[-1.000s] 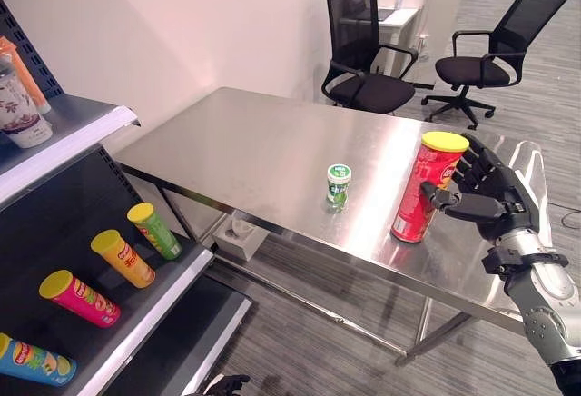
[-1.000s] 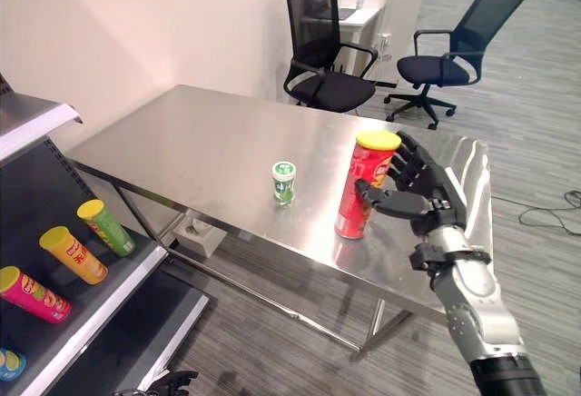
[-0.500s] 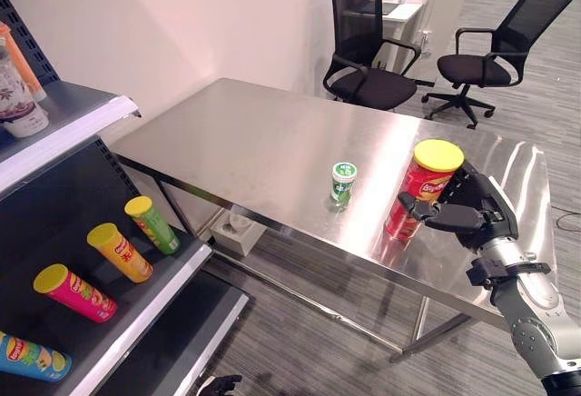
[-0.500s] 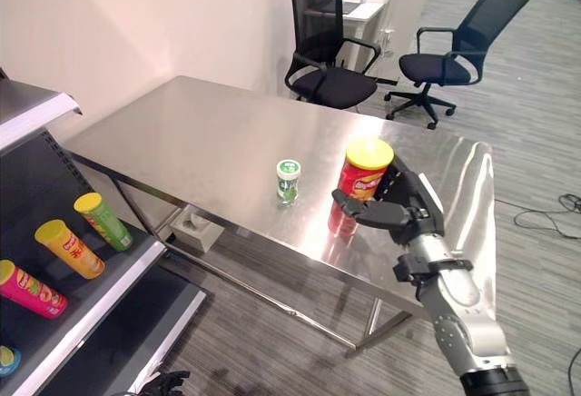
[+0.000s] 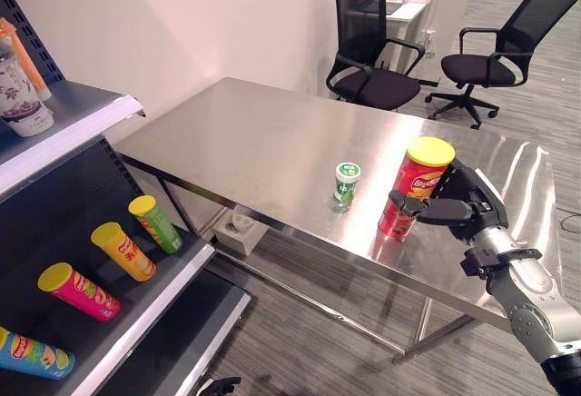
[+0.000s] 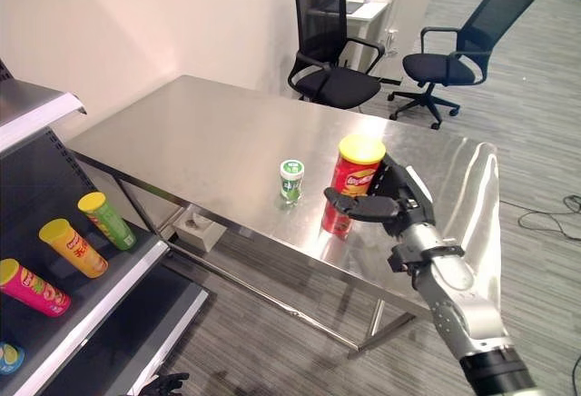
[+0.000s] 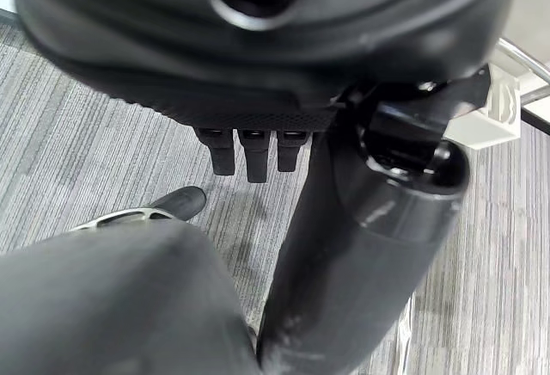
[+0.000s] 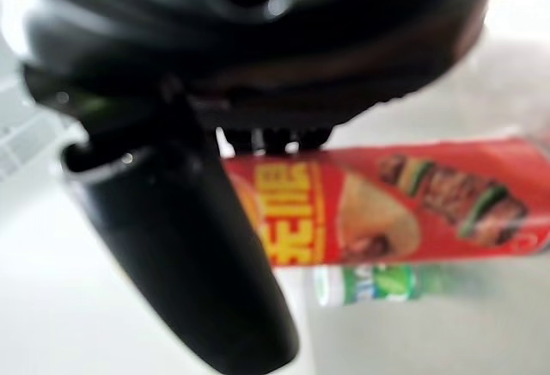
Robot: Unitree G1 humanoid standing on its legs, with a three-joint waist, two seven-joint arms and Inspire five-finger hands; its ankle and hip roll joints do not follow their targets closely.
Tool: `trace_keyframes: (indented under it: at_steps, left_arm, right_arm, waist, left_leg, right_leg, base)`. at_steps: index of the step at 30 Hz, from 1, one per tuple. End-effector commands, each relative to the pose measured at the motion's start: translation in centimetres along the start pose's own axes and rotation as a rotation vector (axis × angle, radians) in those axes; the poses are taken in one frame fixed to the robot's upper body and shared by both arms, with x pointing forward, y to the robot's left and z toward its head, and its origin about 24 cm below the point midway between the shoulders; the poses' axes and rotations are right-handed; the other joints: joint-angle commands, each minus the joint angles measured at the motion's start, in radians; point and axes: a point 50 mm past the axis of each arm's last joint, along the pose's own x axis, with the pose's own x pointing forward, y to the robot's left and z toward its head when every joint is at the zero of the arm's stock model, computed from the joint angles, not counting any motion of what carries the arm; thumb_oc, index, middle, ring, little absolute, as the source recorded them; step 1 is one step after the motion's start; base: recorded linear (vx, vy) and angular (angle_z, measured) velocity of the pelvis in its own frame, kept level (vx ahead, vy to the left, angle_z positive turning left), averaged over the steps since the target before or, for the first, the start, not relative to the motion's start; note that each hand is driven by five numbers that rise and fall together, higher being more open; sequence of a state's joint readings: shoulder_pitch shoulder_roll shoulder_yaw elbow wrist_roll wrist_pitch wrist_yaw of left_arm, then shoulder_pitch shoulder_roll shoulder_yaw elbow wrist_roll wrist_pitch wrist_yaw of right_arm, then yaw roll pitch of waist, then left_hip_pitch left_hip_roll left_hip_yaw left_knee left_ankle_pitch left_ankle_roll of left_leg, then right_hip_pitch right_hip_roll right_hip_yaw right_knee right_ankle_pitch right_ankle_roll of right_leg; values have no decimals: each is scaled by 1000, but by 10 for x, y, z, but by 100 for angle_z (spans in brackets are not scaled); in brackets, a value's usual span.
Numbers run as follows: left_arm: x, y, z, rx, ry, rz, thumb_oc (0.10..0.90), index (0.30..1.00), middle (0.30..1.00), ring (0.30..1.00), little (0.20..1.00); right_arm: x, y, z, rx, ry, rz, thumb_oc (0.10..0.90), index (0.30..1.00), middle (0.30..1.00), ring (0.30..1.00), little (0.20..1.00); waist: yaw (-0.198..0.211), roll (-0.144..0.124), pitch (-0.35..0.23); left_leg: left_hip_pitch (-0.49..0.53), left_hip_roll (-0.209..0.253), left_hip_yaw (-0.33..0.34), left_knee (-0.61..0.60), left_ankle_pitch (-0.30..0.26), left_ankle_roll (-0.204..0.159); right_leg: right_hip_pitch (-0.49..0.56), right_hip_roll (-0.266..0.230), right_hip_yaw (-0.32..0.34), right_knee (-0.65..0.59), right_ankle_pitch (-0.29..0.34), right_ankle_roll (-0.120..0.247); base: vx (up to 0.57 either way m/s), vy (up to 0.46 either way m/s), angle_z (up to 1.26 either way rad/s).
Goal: Put the goods on the table back onto the shelves and tidy them up.
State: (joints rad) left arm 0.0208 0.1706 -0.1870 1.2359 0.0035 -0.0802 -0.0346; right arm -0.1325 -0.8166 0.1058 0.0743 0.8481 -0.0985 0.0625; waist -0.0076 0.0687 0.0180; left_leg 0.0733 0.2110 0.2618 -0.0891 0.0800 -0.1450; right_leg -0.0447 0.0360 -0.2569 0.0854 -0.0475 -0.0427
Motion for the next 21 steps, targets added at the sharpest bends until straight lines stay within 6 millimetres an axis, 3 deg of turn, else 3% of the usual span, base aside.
trace_keyframes:
  at_steps: [1, 6, 7, 8, 9, 21]
  left_arm:
    - [1, 1, 1, 58, 19, -22, 800, 900, 900, 900, 900]
    - [1, 1, 0, 46, 21, -24, 800, 900, 900, 900, 900]
    - [1, 1, 0, 45, 22, -24, 800, 900, 900, 900, 900]
    - [0, 0, -1, 39, 24, -24, 800, 900, 900, 900, 900]
    - [0, 0, -1, 39, 24, -24, 800, 900, 900, 900, 900]
    - [0, 4, -1, 20, 23, -2, 800, 900, 900, 900, 900]
  right_arm:
    - [17, 1, 47, -11, -215, 17, 800, 900, 900, 900, 900]
    - [26, -1, 45, -6, -196, -2, 800, 900, 900, 900, 900]
    - [27, -2, 45, -3, -194, -6, 711, 766, 766, 766, 766]
    - [29, -4, 44, 0, -190, -19, 491, 436, 436, 436, 436]
    - [29, -3, 44, 0, -190, -19, 400, 300, 300, 300, 300]
    - [24, -13, 48, -6, -252, -106, 400, 300, 300, 300, 300]
  waist:
    - [46, -67, -34]
    - [55, -70, -36]
    - [56, -71, -37]
    - [59, -72, -37]
    - [59, -72, -37]
    - [58, -68, -36]
  left_leg:
    - [137, 86, 39, 16, 92, -109]
    - [136, 84, 31, 14, 93, -109]
    - [137, 84, 30, 15, 93, -109]
    - [137, 84, 28, 14, 94, -109]
    - [137, 84, 27, 14, 94, -109]
    - [139, 81, 27, 11, 88, -104]
  right_leg:
    - [72, -43, 68, -81, -14, 110]
    - [75, -44, 66, -83, -13, 111]
    - [75, -45, 65, -83, -13, 111]
    - [78, -45, 64, -84, -13, 111]
    - [78, -45, 64, -84, -13, 111]
    - [81, -45, 62, -86, -15, 112]
  base:
    - [0, 0, 0]
    - [1, 2, 4]
    - [13, 4, 4]
    - [9, 3, 4]
    - [0, 1, 5]
    - [0, 0, 3]
